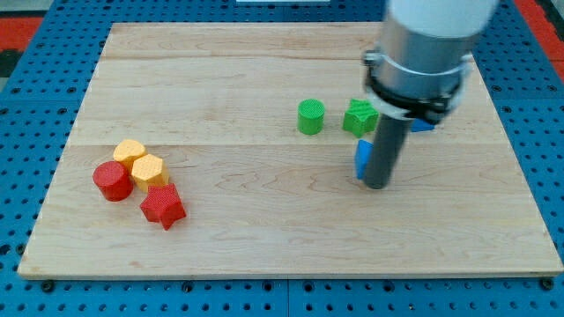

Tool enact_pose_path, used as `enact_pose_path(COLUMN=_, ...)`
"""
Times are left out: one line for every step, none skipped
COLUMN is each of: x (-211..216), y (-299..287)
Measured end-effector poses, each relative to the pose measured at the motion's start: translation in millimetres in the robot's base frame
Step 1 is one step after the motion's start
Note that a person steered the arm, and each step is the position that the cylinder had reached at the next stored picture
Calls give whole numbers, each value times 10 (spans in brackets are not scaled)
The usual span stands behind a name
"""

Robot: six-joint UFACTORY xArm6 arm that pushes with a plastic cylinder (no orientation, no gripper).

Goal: Place the triangle below the green circle

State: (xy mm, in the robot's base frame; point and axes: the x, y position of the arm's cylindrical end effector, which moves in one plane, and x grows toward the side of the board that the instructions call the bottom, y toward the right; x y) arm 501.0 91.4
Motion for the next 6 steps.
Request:
enact_pose_path(x=108, y=-220)
enact_pose_path(x=307, y=218)
enact_pose_path(x=74, y=582)
enact_pose_path(x=-258, y=535)
enact_pose_path(x=-468, y=28)
enact_pose_path(x=-477, y=-422)
